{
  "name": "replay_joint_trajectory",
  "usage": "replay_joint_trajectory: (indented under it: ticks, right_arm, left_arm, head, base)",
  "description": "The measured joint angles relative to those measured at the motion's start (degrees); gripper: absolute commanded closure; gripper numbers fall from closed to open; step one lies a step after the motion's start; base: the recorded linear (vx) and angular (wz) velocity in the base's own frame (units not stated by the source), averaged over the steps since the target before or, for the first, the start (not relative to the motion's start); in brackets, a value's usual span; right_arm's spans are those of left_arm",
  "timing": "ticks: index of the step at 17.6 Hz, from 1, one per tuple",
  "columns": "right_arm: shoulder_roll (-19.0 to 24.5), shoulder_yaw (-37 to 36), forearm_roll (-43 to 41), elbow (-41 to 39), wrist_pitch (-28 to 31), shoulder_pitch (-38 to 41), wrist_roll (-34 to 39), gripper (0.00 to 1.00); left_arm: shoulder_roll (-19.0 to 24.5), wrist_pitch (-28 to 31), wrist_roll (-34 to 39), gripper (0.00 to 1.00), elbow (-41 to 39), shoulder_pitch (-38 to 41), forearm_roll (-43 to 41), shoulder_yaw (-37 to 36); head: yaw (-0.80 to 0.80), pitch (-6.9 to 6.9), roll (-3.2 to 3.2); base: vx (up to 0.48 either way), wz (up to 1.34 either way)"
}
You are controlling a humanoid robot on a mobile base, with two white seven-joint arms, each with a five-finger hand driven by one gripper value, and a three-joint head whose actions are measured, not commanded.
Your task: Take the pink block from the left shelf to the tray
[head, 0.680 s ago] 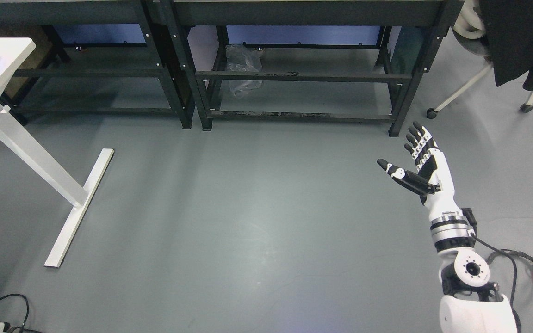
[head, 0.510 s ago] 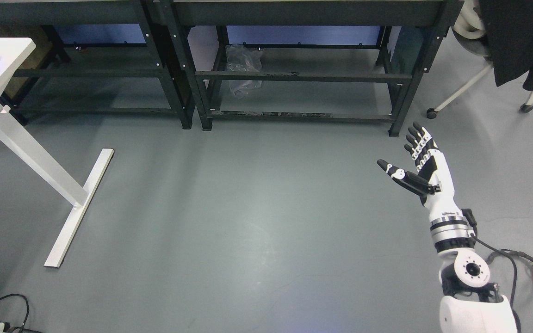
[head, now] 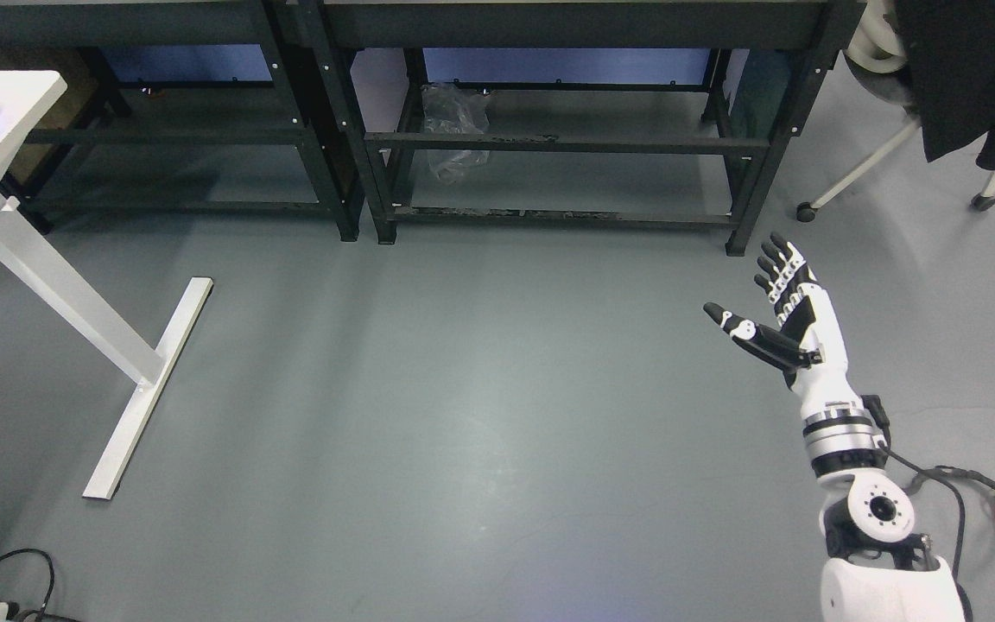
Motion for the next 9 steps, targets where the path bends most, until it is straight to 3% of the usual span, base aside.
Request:
replay_joint_trajectory:
  ticks: [5, 9]
  right_arm:
    - [0.0, 0.0, -0.1, 0.0, 0.7, 0.9, 0.0, 0.01]
    - [0.0, -0.1, -0.1, 0.0, -2.8, 1.1, -0.2, 0.01]
  left_arm:
    - [0.0, 0.0, 0.0, 0.00, 0.0, 0.0, 0.0, 0.0]
    - [0.0, 0.0, 0.0, 0.00, 0.0, 0.0, 0.0, 0.0]
  head:
    - [0.00, 0.00, 0.00]
    - [0.00, 0.00, 0.00]
  base:
    - [0.000, 0.00]
    - [0.000, 0.00]
